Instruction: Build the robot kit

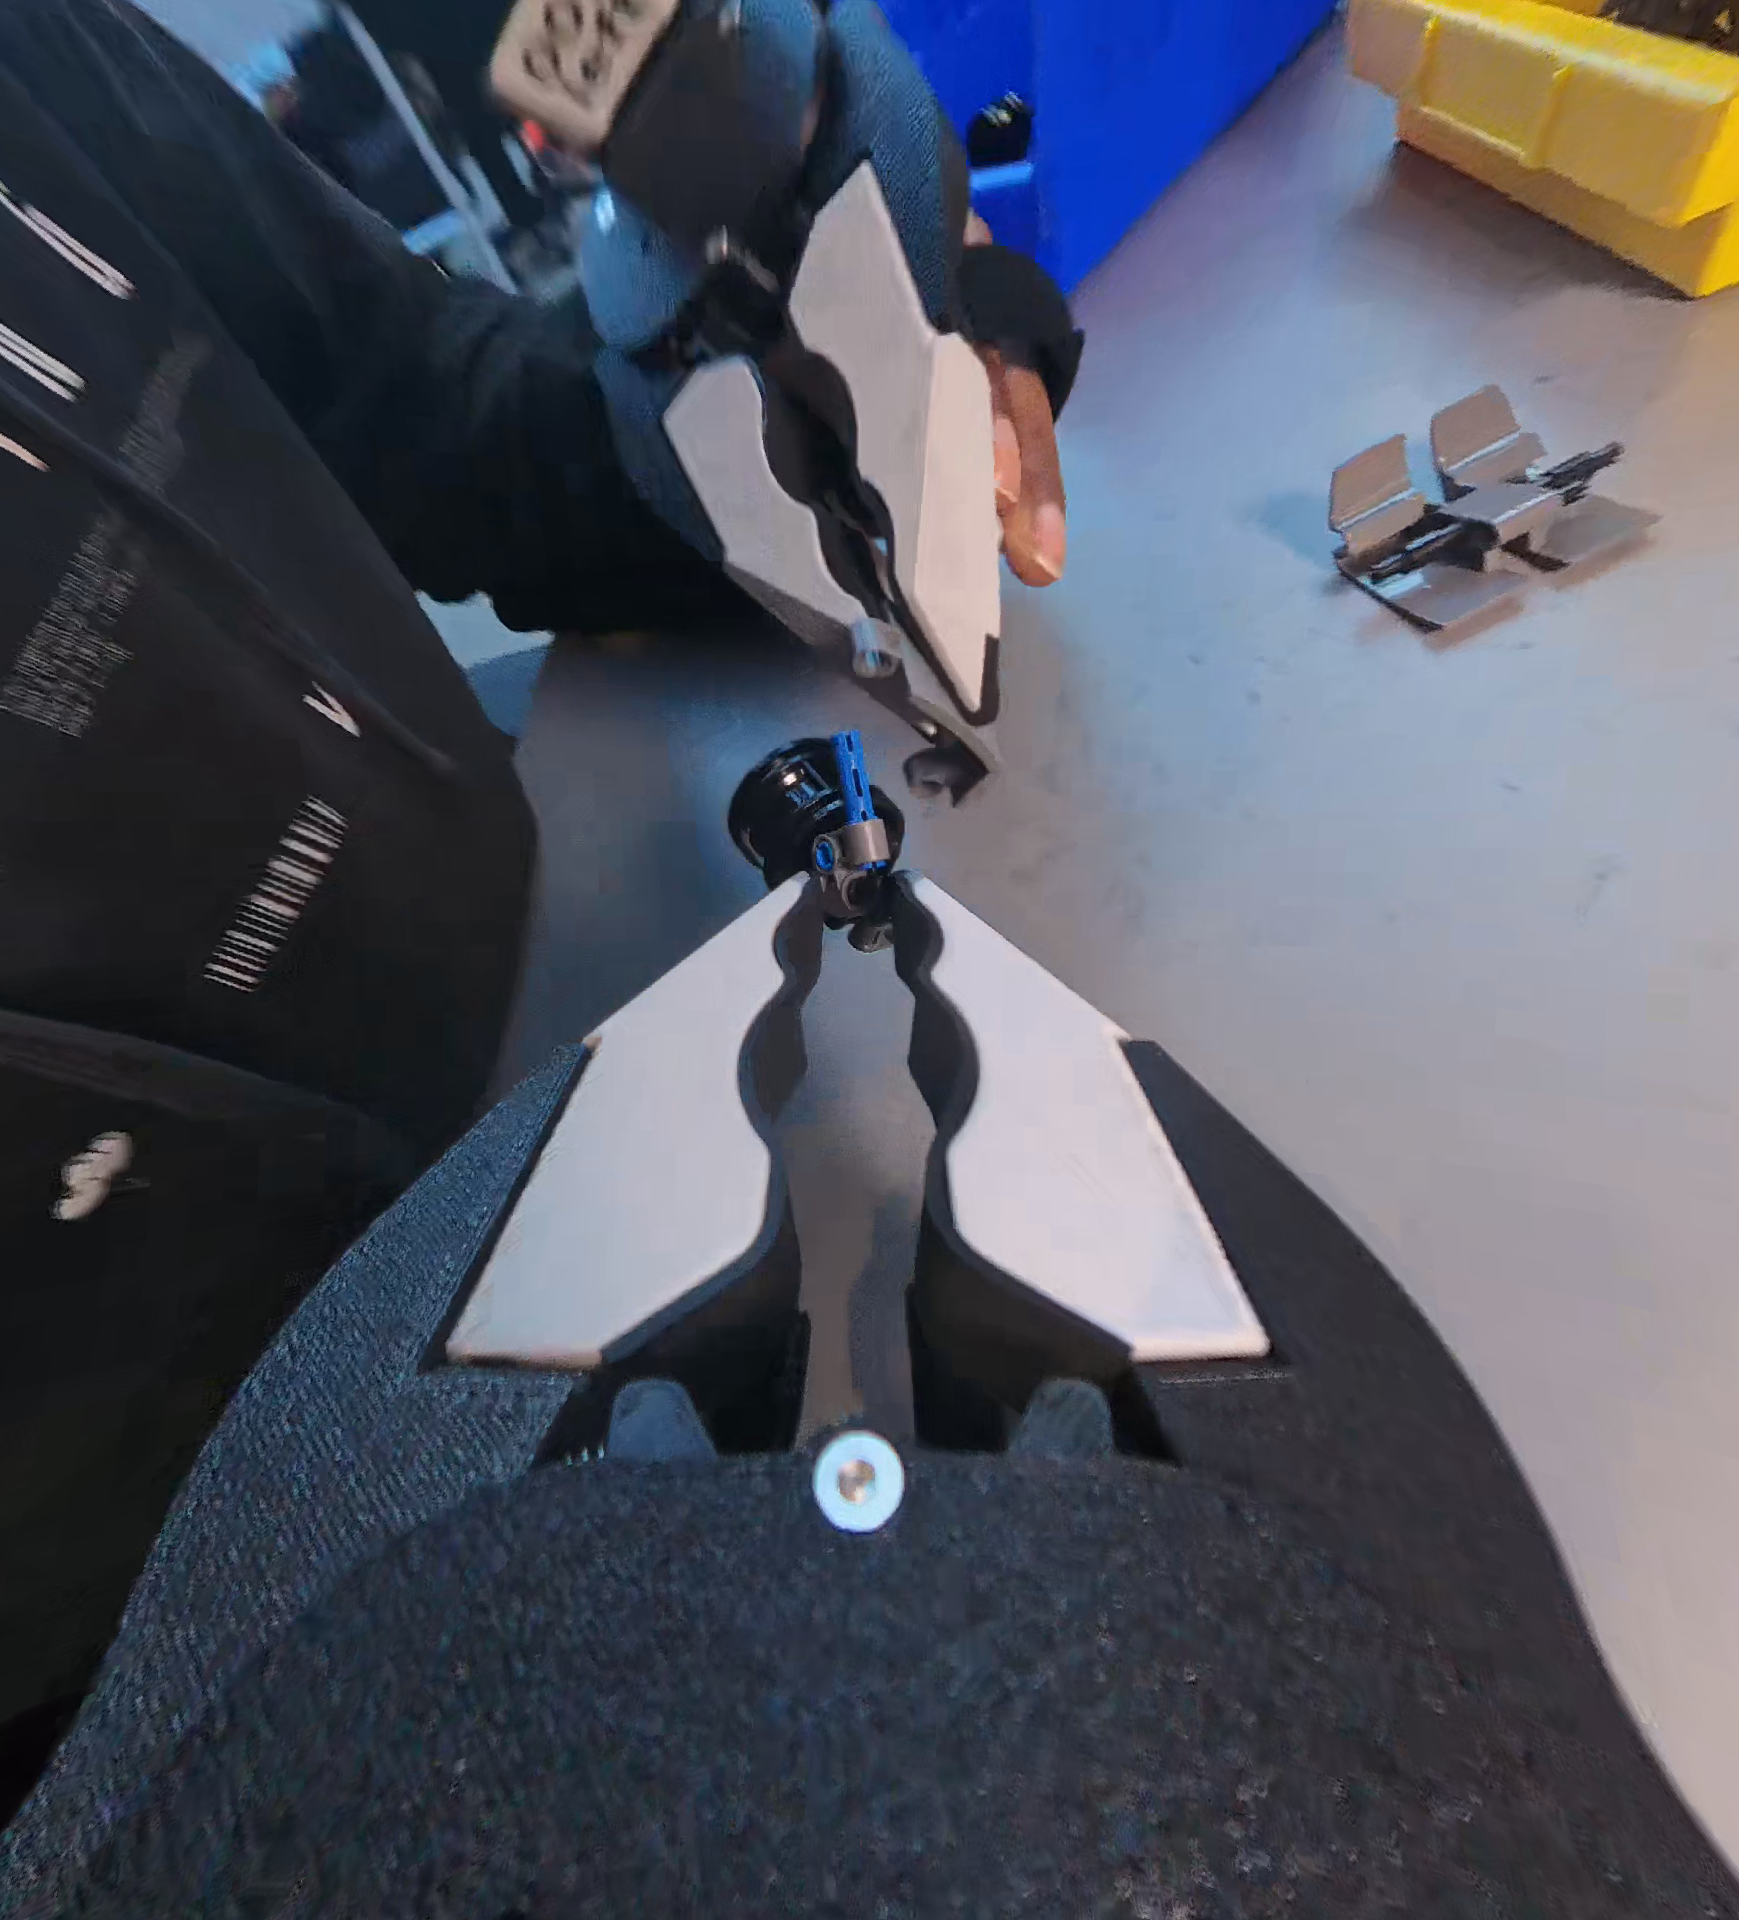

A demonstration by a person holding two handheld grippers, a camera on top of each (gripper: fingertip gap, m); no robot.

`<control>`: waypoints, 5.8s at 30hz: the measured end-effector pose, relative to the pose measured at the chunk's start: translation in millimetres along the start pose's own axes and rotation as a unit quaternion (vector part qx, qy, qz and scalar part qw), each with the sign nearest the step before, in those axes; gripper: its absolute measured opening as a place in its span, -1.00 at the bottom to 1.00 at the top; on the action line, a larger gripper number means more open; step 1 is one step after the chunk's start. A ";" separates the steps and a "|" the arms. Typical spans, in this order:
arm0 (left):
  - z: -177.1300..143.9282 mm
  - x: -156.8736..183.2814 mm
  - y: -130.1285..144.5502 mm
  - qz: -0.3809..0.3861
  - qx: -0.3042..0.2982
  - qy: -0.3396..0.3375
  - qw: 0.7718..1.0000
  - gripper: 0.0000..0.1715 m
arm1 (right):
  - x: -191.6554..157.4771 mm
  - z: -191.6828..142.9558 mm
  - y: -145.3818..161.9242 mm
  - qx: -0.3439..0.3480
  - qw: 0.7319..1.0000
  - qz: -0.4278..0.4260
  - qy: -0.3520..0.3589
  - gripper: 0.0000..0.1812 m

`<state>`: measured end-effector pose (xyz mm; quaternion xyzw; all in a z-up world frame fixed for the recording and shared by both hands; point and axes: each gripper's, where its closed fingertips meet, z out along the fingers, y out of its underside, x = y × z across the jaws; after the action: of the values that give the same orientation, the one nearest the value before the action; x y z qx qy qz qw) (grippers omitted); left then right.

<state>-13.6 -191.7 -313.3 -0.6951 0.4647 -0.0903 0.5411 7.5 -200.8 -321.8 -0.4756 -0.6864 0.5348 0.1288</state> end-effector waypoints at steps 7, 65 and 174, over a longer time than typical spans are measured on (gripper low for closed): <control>0.5 1.7 -5.9 -0.183 0.041 0.077 0.979 -0.98 | 23.3 10.0 22.7 -0.100 0.981 -0.110 0.125 -0.85; 9.5 11.8 17.5 -0.131 -0.047 0.090 0.986 -0.99 | 8.8 9.0 20.6 -0.138 0.986 -0.099 -0.003 -0.95; 7.6 -7.9 -2.3 -0.391 0.032 0.084 0.916 -1.00 | 30.9 -10.4 -16.3 -0.164 0.929 -0.250 0.219 -0.93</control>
<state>-12.0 -180.8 -311.4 -0.7935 0.1965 -0.3675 0.4435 -9.7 -169.5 -314.0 -0.4088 -0.8155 0.2481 0.3260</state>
